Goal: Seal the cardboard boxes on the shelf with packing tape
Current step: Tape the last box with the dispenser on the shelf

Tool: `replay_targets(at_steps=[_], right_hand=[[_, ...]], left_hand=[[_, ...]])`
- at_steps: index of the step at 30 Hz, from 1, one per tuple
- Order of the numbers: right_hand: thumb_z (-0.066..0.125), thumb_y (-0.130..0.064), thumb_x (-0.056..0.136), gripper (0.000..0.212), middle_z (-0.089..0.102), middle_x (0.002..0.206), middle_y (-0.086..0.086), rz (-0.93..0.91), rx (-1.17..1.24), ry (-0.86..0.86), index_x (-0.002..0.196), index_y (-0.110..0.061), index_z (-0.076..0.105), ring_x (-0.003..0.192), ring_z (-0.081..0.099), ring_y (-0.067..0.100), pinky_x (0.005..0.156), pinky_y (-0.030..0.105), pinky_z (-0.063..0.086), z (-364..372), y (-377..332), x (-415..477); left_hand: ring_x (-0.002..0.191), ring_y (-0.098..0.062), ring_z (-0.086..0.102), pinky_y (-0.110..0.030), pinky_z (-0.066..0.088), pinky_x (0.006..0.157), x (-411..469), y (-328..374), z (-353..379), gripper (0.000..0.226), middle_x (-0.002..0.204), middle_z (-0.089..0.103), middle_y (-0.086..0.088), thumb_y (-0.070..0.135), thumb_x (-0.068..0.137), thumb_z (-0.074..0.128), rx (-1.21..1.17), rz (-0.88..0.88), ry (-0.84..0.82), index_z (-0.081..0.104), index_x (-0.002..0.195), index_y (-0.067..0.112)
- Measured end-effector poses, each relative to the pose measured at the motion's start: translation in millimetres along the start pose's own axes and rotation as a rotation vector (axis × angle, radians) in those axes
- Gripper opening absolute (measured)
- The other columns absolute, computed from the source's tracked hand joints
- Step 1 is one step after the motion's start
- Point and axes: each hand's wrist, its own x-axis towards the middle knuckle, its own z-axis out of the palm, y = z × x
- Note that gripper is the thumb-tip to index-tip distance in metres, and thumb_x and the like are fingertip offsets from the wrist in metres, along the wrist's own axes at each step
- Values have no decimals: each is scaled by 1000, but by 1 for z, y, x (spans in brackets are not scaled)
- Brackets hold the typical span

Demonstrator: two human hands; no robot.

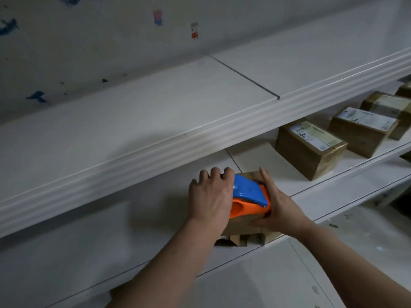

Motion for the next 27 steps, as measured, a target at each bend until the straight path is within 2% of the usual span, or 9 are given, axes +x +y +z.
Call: replay_targets(at_steps=[2, 4, 7, 10, 14, 17, 21, 24, 27], right_hand=[[79, -62, 57, 133, 42, 144, 0, 49, 14, -30, 145, -42, -18, 119, 53, 25, 98, 38, 45, -3, 6, 1], [81, -54, 62, 129, 45, 142, 2, 42, -77, -50, 148, -34, -12, 119, 51, 25, 98, 36, 41, -6, 11, 0], [78, -50, 67, 123, 41, 147, -4, -49, -179, -37, 151, -27, -9, 127, 46, 19, 110, 33, 29, -5, 14, 0], [80, -48, 65, 128, 39, 149, -9, -70, -202, -64, 148, -35, -18, 134, 41, 14, 117, 34, 19, -4, 19, 0], [79, -46, 67, 126, 37, 149, -9, -66, -225, -83, 145, -40, -19, 135, 39, 13, 118, 36, 17, -7, 16, 1], [74, -48, 72, 118, 22, 155, -6, -38, -392, -156, 149, -34, -14, 142, 27, 15, 119, 45, 9, -10, -1, 4], [58, -49, 87, 101, -16, 161, -3, -64, -590, -215, 146, -38, -24, 145, -22, 21, 110, 49, -19, 8, -22, -2], [51, -43, 93, 87, -18, 159, -10, -142, -575, -237, 146, -43, -18, 144, -25, 17, 107, 45, -24, 6, -16, 8], [58, -39, 91, 90, -16, 159, -11, -254, -625, -330, 148, -43, -11, 144, -23, 17, 105, 42, -28, -3, -16, 31]], left_hand=[[106, -28, 54, -35, 40, 66, 6, -1, 1, 53, 121, 48, -8, 18, 88, 59, -10, -9, -4, 33, 134, 20], [104, -26, 57, -34, 40, 63, 6, -19, 3, 58, 122, 48, -5, 17, 85, 61, -8, -59, -29, 31, 135, 23], [106, -26, 60, -36, 48, 71, -2, -70, 13, 60, 123, 52, -3, 13, 82, 58, 5, -228, -87, 35, 135, 27], [112, -28, 58, -39, 50, 79, -19, -127, 30, 63, 126, 56, -5, 11, 78, 57, -49, -385, -132, 41, 137, 27], [112, -28, 55, -40, 50, 77, -33, -147, 54, 66, 124, 54, -5, 7, 78, 59, -107, -396, -176, 40, 138, 26], [112, -28, 53, -39, 49, 75, -31, -140, 67, 66, 123, 54, -7, 3, 79, 58, -142, -380, -163, 40, 139, 23], [109, -28, 55, -37, 49, 74, -30, -139, 73, 61, 122, 55, -7, 1, 80, 54, -178, -377, -166, 40, 136, 23], [107, -25, 57, -35, 50, 72, -46, -144, 73, 65, 123, 55, -4, 3, 80, 55, -192, -385, -159, 38, 138, 25], [106, -24, 58, -33, 49, 72, -64, -147, 68, 63, 122, 56, -2, 9, 81, 58, -154, -403, -153, 38, 138, 26]])
